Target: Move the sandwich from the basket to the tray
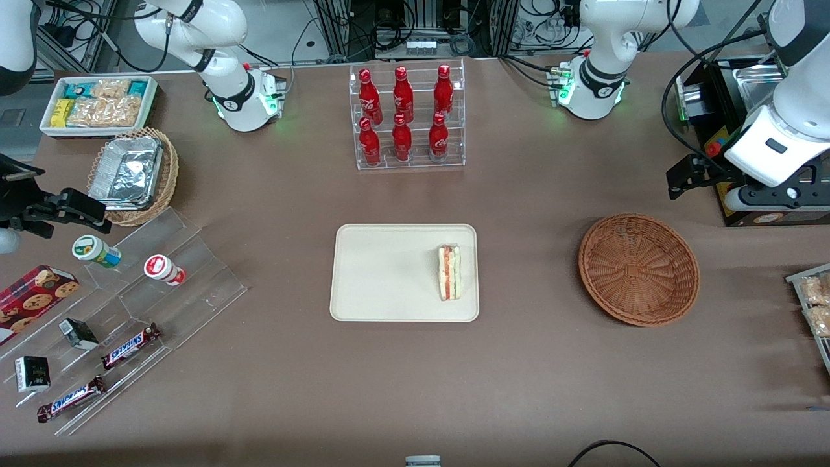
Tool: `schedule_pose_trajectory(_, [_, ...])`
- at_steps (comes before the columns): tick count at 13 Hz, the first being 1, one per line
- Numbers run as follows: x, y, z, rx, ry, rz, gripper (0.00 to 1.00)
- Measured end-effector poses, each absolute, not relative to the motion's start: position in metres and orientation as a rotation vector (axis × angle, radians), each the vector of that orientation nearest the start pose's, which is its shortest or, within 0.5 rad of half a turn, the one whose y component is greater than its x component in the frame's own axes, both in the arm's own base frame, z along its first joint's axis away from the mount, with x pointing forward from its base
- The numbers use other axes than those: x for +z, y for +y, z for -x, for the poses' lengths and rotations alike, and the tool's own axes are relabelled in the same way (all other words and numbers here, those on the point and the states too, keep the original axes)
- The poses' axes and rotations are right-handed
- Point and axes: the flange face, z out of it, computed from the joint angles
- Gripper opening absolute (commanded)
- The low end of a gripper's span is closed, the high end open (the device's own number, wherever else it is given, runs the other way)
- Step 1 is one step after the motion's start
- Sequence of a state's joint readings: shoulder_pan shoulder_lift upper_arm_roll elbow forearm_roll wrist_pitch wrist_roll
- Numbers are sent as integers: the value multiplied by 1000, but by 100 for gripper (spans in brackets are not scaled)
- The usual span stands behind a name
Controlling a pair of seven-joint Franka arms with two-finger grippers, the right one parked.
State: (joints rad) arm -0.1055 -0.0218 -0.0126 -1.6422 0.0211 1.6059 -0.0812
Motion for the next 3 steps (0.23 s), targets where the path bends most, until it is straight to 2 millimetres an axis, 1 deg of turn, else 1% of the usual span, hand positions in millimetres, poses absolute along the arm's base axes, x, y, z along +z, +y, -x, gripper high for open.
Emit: schedule_pose_trajectory(3, [604,-65,-545,36,39,3134,100])
